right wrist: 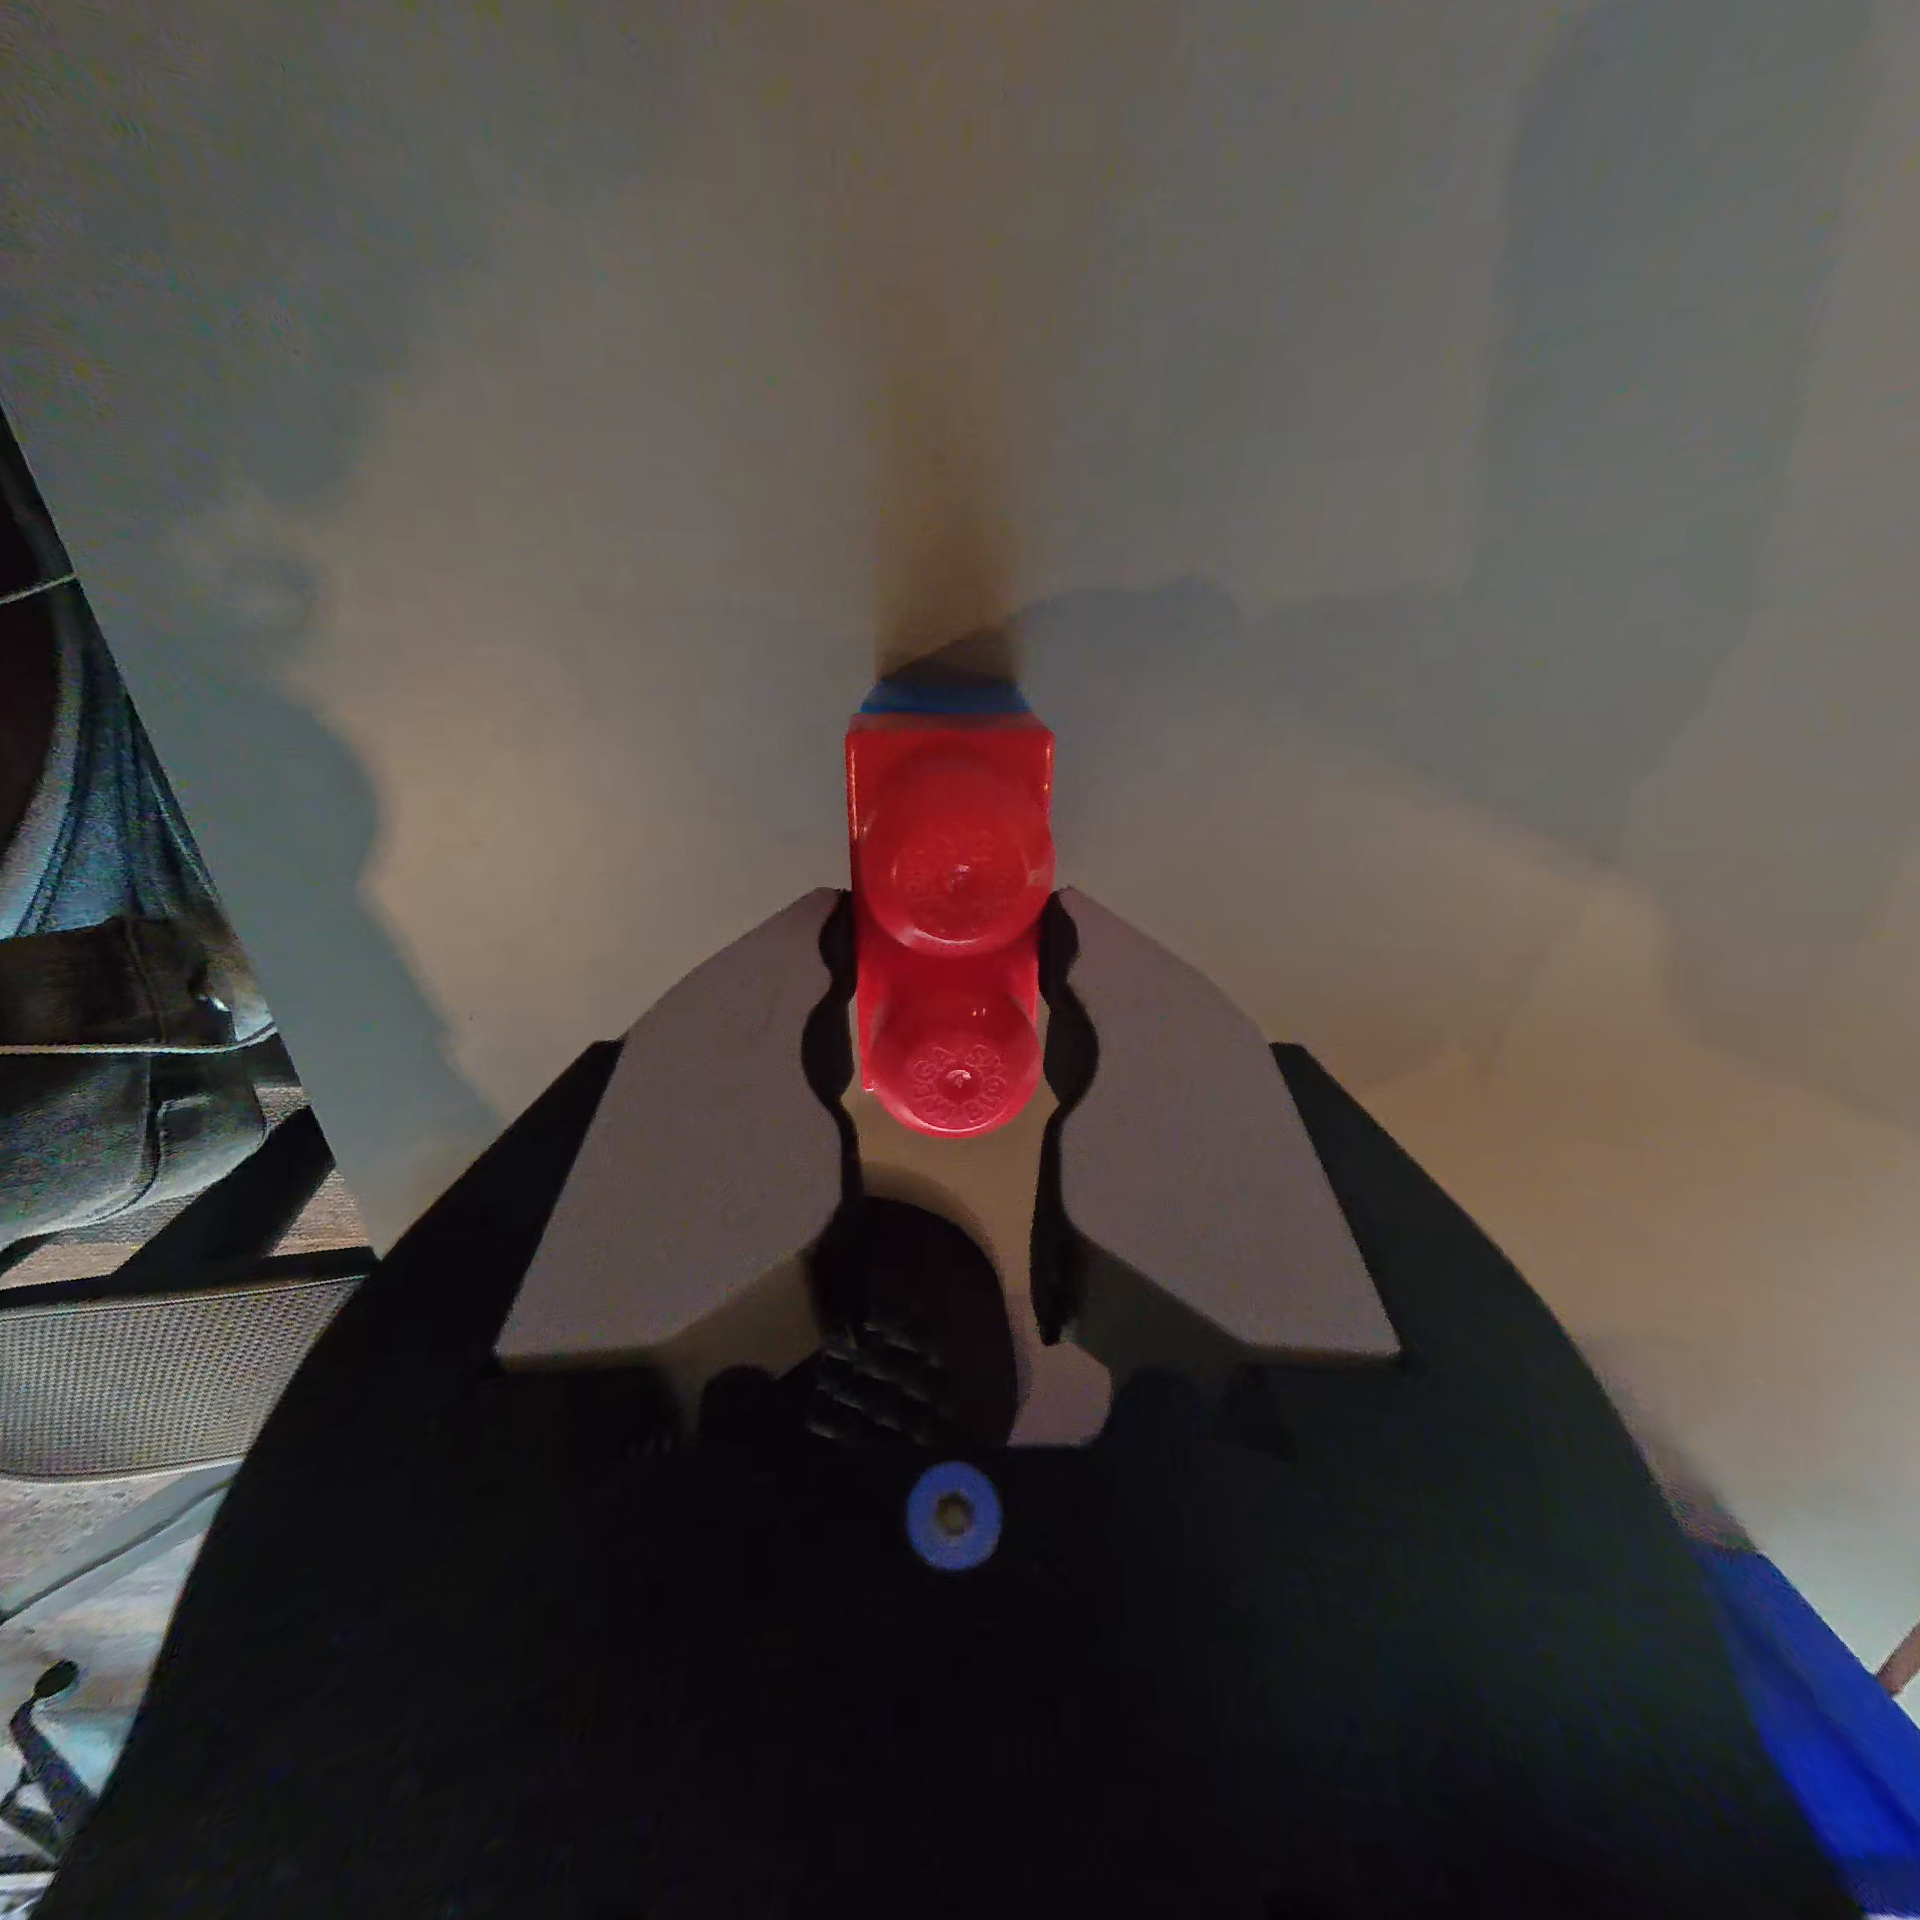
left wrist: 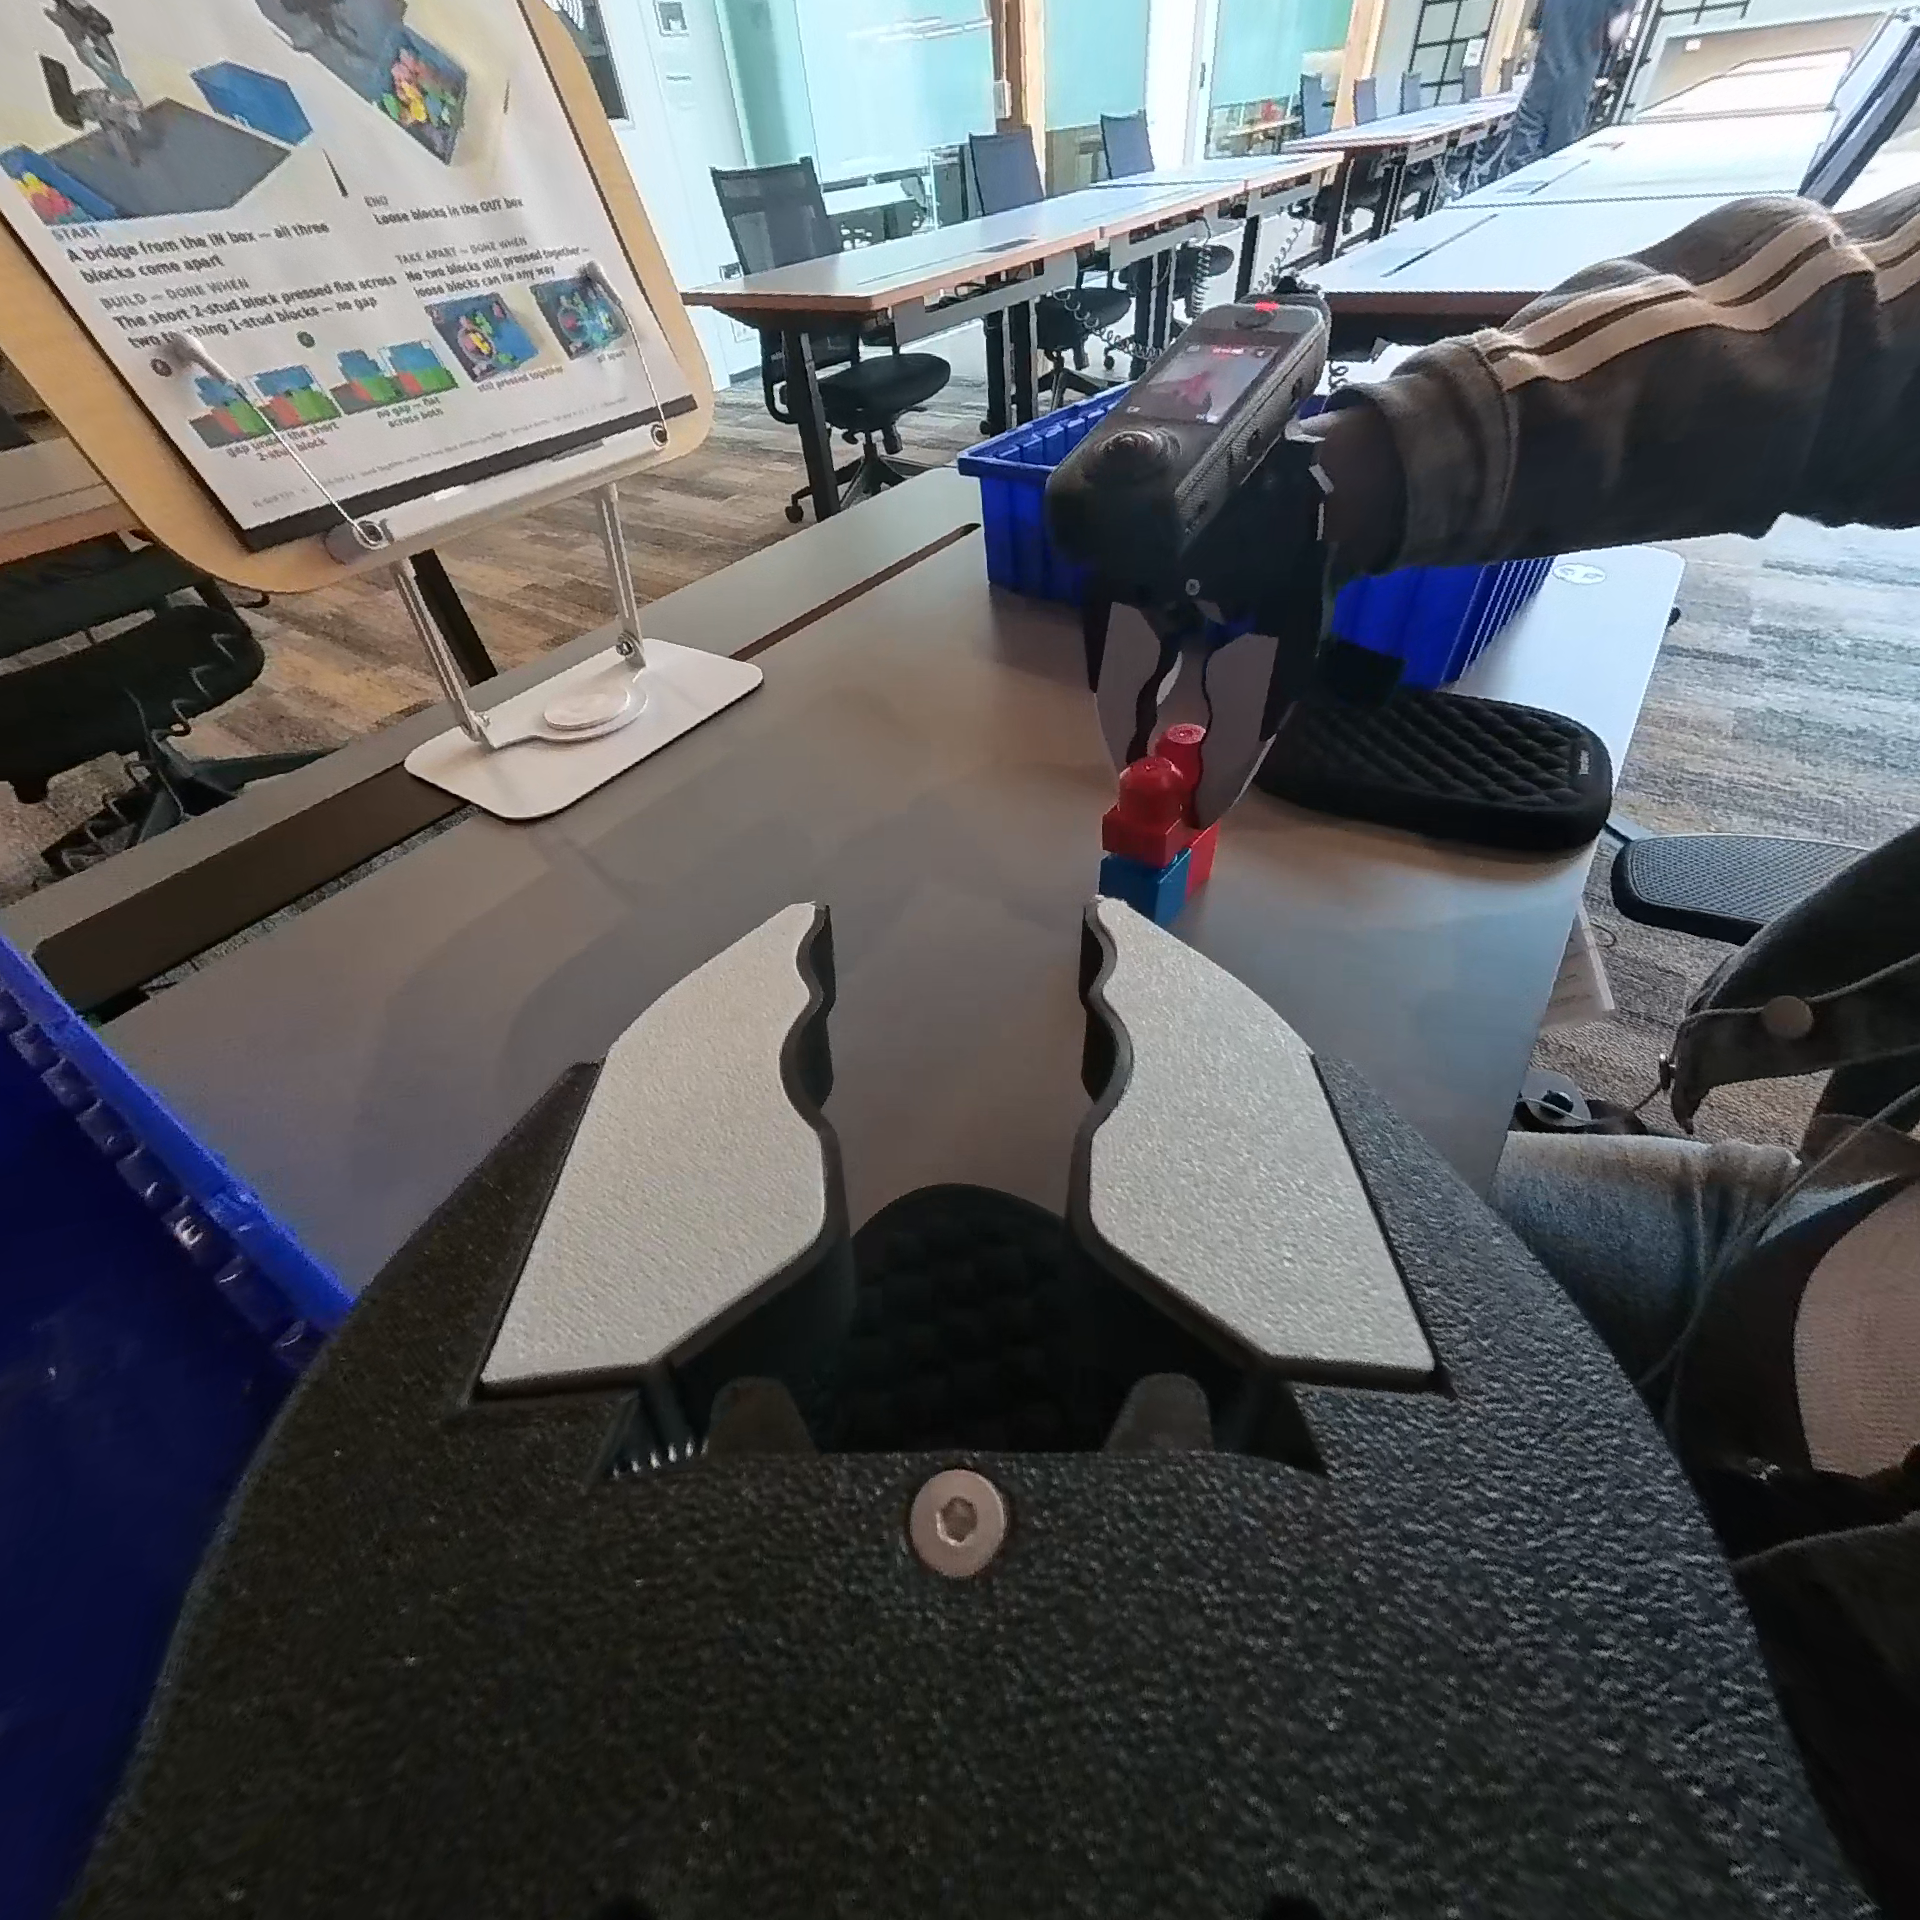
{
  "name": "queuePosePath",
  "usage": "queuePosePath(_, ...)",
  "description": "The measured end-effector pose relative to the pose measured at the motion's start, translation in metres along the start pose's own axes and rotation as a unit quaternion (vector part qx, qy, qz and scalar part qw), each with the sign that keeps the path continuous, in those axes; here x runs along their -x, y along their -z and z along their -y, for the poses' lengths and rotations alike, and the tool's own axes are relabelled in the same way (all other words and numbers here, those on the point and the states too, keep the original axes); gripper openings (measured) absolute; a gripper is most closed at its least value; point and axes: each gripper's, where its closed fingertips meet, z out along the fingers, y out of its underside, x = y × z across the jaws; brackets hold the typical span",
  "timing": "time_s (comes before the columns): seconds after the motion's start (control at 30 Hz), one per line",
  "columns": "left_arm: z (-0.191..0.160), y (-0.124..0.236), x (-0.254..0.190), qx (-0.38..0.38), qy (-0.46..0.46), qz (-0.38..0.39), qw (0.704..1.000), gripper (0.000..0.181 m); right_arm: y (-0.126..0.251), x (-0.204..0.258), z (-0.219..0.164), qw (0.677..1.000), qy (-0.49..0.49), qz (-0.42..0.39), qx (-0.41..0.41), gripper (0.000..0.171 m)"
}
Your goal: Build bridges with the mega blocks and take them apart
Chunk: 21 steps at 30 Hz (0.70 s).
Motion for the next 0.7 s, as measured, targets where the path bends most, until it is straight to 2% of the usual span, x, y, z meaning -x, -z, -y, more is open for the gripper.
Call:
queuePosePath(0.33, -0.005, -0.007, -0.004, 0.008, 0.000, -0.013, 1.000, 0.045, -0.003, 0.001, -0.002, 0.999, -0.006, 0.000, 0.036, 0.034)
queuePosePath(0.7, -0.011, -0.014, -0.007, 0.010, 0.005, -0.028, 1.000, 0.045, -0.007, 0.001, -0.005, 0.993, 0.003, -0.002, 0.122, 0.034)
